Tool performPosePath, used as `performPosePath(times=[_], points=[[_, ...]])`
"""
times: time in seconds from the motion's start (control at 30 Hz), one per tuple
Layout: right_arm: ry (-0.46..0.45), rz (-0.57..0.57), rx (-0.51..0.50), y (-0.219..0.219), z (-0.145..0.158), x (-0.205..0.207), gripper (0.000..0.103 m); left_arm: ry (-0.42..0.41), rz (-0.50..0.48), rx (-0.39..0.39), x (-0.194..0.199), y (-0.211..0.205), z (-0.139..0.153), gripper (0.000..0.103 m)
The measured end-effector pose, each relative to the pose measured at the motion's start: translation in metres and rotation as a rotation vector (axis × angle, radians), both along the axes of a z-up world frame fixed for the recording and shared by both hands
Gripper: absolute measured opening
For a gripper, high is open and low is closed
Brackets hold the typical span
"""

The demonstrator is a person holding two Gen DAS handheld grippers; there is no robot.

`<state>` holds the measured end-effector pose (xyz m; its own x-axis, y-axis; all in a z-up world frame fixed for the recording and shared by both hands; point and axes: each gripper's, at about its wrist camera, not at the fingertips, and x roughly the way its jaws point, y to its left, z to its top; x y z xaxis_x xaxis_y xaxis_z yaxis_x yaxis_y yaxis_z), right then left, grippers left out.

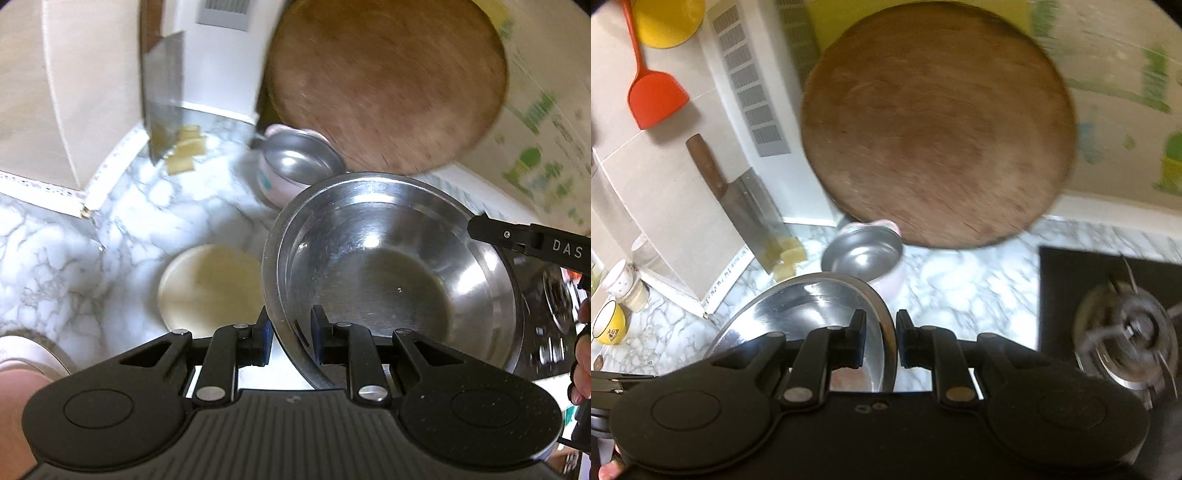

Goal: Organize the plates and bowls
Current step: 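Carry the steel bowl with both grippers across the counter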

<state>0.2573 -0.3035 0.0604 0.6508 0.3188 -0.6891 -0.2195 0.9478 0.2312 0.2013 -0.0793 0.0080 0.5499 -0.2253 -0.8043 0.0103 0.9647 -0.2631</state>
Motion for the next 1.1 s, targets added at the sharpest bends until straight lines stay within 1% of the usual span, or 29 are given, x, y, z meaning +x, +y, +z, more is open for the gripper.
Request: performPosePath(times=[0.1,0.33,0.6,0.9,0.97,1.03,1.1], points=[[0.018,-0.037,0.005,-0.017,-0.009,-0.021,0.018,-0.004,-0.037,0.023,-0.009,-0.013,-0.005,0.020],[0.083,-0.121,0.027,-0.045,-0.044,-0.057,0.018,-0.006,-0.121,0.092,-0.024,-0.039,-0.025,0.020],[0.105,-0.179,0.011,-0.057,-0.073,-0.080,0.018,-0.007,-0.171,0.140,-0.029,-0.057,-0.050,0.020],[0.120,-0.177,-0.022,-0.057,-0.100,-0.089,0.018,-0.003,-0.193,0.172,-0.028,-0.062,-0.077,0.020],[0.126,-0.170,-0.030,-0.056,-0.104,-0.091,0.018,0.010,-0.196,0.173,-0.027,-0.062,-0.082,0.020],[0.137,-0.168,-0.032,-0.055,-0.109,-0.092,0.018,0.017,-0.194,0.177,-0.026,-0.062,-0.085,0.020],[0.143,-0.160,-0.040,-0.055,-0.112,-0.093,0.018,0.007,-0.202,0.193,-0.027,-0.063,-0.086,0.020]])
